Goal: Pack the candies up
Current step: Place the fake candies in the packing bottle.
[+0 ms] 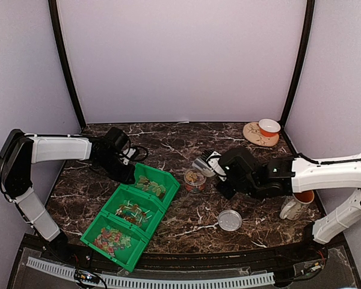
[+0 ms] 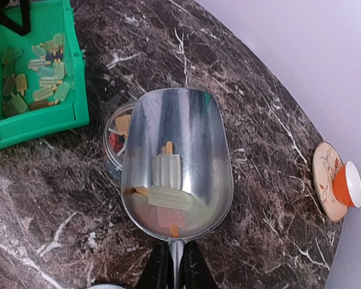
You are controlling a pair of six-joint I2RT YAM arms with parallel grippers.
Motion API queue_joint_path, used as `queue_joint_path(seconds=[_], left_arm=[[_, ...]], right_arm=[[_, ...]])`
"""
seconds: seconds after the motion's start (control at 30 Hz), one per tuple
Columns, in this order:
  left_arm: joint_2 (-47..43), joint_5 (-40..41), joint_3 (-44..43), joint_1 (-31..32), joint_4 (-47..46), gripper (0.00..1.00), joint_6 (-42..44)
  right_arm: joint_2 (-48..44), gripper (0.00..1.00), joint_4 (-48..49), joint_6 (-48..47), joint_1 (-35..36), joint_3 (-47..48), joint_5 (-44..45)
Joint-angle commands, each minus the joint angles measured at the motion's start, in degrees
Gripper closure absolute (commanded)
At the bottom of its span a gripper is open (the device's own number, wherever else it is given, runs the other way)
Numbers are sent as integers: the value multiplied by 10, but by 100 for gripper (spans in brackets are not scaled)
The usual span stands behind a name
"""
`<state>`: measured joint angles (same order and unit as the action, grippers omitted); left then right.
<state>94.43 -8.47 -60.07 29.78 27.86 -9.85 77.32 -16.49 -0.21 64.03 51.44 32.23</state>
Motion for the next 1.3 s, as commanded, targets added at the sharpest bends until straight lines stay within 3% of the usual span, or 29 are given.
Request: queue_joint_path(seconds=[0.0, 0.6, 1.0, 1.27], left_arm=[[-34, -12, -15, -2, 2, 100, -3], [-35, -9, -16, -2, 3, 100, -1], [-35, -7, -16, -2, 4, 100, 0], [-33, -6, -16, -2, 5, 100, 0]], right_arm=[[27, 100, -118, 22, -3, 60, 17], [131, 100, -314, 3, -2, 217, -14], [159, 100, -371, -6, 0, 248, -29], [167, 100, -396, -13, 3, 279, 24]])
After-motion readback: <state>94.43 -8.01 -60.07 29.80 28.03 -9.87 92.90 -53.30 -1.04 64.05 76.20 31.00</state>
